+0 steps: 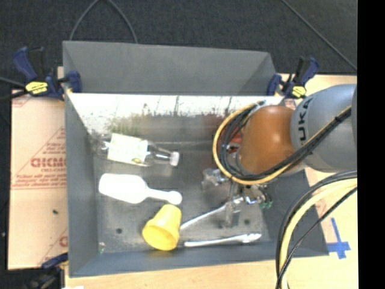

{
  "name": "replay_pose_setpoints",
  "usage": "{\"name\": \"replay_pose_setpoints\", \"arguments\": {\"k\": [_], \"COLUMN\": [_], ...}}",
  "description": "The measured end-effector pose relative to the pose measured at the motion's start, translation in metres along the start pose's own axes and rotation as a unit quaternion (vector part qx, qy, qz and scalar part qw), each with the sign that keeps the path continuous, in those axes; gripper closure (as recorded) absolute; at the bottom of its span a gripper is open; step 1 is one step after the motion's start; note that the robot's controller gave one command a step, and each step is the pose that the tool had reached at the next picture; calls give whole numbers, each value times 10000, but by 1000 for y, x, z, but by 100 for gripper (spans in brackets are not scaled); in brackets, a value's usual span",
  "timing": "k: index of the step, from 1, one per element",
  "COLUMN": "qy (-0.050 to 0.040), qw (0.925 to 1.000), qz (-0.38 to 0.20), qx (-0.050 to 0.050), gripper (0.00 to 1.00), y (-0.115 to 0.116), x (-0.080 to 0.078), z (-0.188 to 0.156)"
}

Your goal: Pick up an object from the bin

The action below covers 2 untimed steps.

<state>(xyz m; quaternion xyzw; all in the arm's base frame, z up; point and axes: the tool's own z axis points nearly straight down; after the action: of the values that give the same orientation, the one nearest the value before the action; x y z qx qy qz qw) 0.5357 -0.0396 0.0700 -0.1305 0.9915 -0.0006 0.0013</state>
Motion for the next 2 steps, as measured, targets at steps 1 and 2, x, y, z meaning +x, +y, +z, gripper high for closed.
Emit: {"name": "replay_pose_setpoints", "arguments": {"k": [1, 2], "qy": [4, -13], "qw": [9998, 10000], "qz": [191, 12], "qx": [-8, 2], "gripper": [0, 100], "y": [1, 0], "x": [0, -1], "z": [-1, -1]}}
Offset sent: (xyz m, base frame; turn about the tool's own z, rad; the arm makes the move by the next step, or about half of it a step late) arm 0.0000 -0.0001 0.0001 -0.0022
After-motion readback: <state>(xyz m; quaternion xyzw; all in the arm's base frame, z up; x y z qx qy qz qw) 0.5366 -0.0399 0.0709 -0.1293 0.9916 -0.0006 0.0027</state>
